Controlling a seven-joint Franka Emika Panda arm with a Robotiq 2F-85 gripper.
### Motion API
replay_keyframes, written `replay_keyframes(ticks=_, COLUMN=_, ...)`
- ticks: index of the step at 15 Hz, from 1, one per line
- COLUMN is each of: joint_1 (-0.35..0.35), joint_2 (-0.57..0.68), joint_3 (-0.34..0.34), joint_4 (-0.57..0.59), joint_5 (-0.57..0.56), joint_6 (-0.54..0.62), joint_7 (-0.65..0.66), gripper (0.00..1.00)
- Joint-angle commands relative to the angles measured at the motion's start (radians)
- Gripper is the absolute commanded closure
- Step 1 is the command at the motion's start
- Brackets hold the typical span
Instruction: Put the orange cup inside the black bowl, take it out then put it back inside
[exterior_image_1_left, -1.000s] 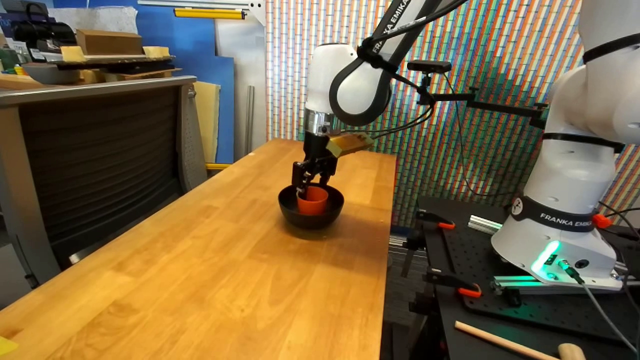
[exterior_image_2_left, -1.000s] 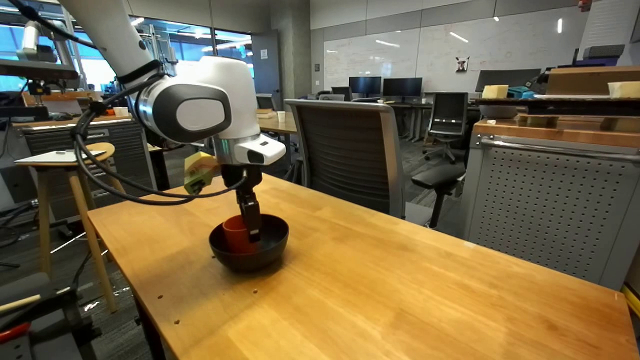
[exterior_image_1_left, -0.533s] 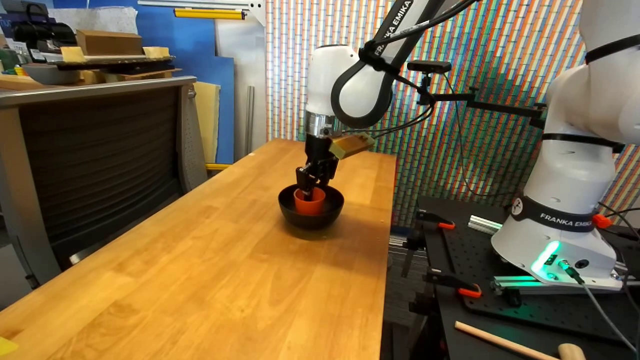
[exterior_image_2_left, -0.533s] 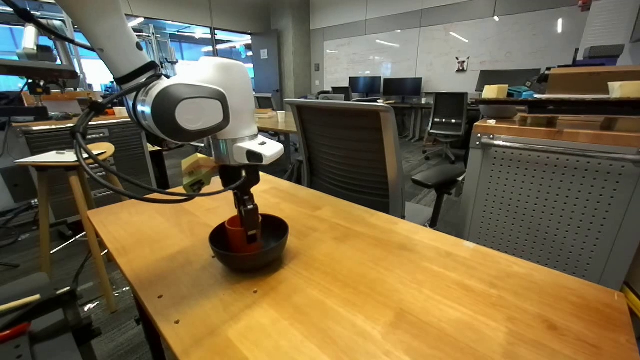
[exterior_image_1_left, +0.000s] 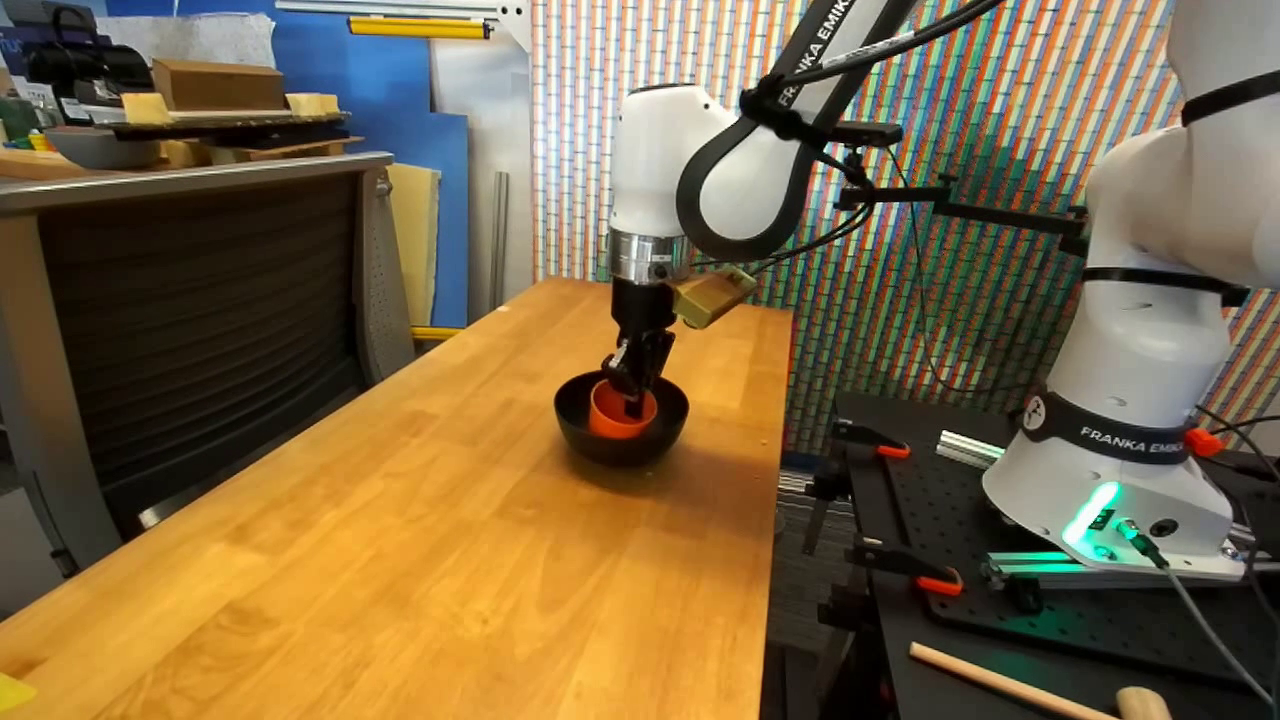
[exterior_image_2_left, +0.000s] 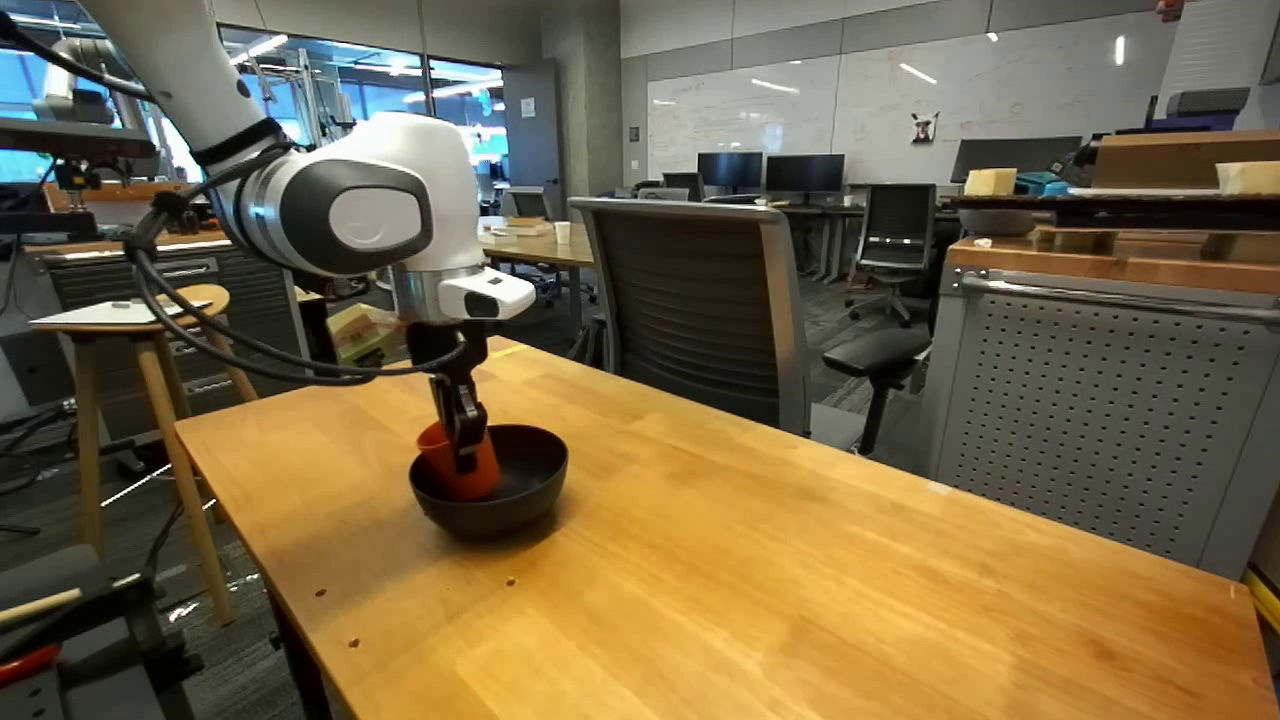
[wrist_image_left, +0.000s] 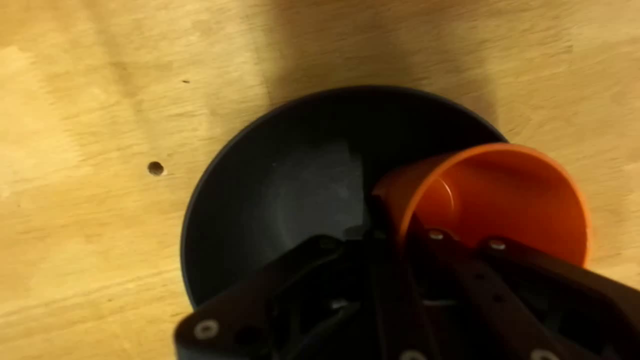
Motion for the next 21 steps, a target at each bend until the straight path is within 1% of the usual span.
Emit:
replay_keyframes(ticks=1, joint_1=0.067, joint_2=-0.086, joint_3=0.012, joint_4=-0.001, joint_5=-0.068, joint_6=-0.054, joint_7=0.013, gripper=0.98)
replay_keyframes(ticks=2, joint_1=0.087, joint_2=-0.099, joint_3=0.018, joint_4=0.005, joint_5=-0.098, joint_6=-0.060, joint_7=0.027, gripper=0.98)
replay_keyframes(ticks=4, joint_1=0.132, joint_2=-0.131, joint_3=0.028, joint_4=0.024, joint_5=-0.198, joint_6=-0.063, joint_7=0.073, gripper=0.98)
replay_keyframes(ticks=5, joint_1=0.147, joint_2=-0.139, joint_3=0.047, joint_4=0.039, joint_5=-0.223, joint_6=-0.068, joint_7=0.083, gripper=0.98)
replay_keyframes(ticks=6, joint_1=0.158, joint_2=-0.139, joint_3=0.063, joint_4=0.053, joint_5=-0.242, joint_6=-0.068, joint_7=0.092, gripper=0.98)
replay_keyframes(ticks=9, joint_1=0.188, joint_2=-0.121, joint_3=0.121, joint_4=0.090, joint_5=-0.246, joint_6=-0.080, joint_7=0.086, gripper=0.98)
replay_keyframes(ticks=12, joint_1=0.205, joint_2=-0.071, joint_3=0.166, joint_4=0.106, joint_5=-0.208, joint_6=-0.104, joint_7=0.045, gripper=0.98)
replay_keyframes(ticks=14, joint_1=0.200, joint_2=-0.018, joint_3=0.197, joint_4=0.106, joint_5=-0.120, joint_6=-0.143, joint_7=-0.032, gripper=0.98)
replay_keyframes(ticks=17, joint_1=0.197, joint_2=0.058, joint_3=0.216, joint_4=0.116, joint_5=-0.062, joint_6=-0.177, joint_7=-0.101, gripper=0.98)
replay_keyframes(ticks=20, joint_1=0.200, joint_2=0.120, joint_3=0.214, joint_4=0.133, joint_5=-0.045, joint_6=-0.190, joint_7=-0.130, gripper=0.98)
replay_keyframes(ticks=21, joint_1=0.199, joint_2=0.118, joint_3=0.217, joint_4=0.150, joint_5=-0.038, joint_6=-0.204, joint_7=-0.144, gripper=0.98)
